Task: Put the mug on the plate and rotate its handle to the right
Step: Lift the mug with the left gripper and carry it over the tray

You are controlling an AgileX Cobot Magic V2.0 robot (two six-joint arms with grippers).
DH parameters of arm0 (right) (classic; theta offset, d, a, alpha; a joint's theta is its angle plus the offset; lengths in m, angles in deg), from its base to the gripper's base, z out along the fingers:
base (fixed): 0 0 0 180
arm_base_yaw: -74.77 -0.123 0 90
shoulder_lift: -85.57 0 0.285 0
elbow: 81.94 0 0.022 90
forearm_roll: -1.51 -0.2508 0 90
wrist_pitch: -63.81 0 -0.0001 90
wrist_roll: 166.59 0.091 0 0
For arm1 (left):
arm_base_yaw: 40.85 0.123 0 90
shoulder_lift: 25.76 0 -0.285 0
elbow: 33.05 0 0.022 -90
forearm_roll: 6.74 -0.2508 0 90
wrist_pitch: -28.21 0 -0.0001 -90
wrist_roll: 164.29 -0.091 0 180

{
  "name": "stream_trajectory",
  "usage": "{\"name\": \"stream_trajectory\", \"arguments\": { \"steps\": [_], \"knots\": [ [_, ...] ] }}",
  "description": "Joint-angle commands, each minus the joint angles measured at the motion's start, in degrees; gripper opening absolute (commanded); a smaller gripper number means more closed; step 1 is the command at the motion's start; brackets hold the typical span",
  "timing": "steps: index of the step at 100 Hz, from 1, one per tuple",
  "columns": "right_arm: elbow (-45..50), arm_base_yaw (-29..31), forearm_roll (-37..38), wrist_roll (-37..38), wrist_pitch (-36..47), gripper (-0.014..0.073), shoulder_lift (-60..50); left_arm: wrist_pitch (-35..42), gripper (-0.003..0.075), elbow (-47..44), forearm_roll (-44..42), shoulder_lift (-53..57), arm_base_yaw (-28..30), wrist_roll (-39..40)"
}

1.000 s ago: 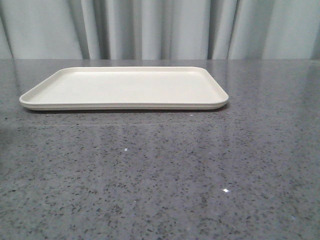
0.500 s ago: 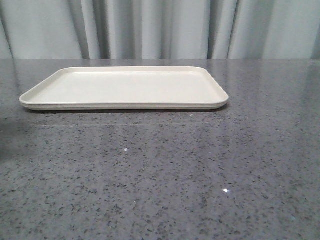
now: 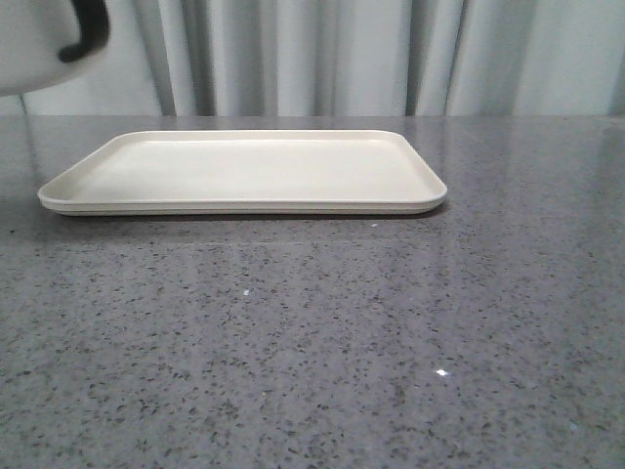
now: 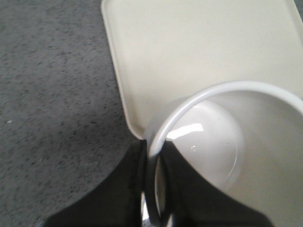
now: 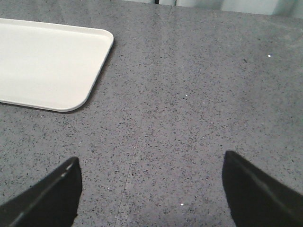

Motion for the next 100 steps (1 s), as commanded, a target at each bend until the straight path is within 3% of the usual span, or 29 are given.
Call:
{"name": "stream_trajectory", "arguments": {
  "steps": [1,23,60,100],
  "knots": [
    [-1.9,0.2,0.1,0.0,3.4,0.0604,0.8,4.3,-0.002,3.8,2.4,-2.1,-3.7,0.3],
    [-1.9,0.2,0.1,0.0,3.4,0.0604,0.8,5.3,-0.002,11.1,2.4,-12.6,-9.9,2.8],
    [-1.9,0.2,0.1,0.0,3.5,0.0604,0.8,0.5,-0.002,25.4,2.0,-26.8,-11.6,4.8],
    [-1.9,0.2,0.1,0.0,5.1,0.0604,0.8,-2.8,-0.002,30.9,-3.9,-31.7,-15.4,7.2]
  ]
}}
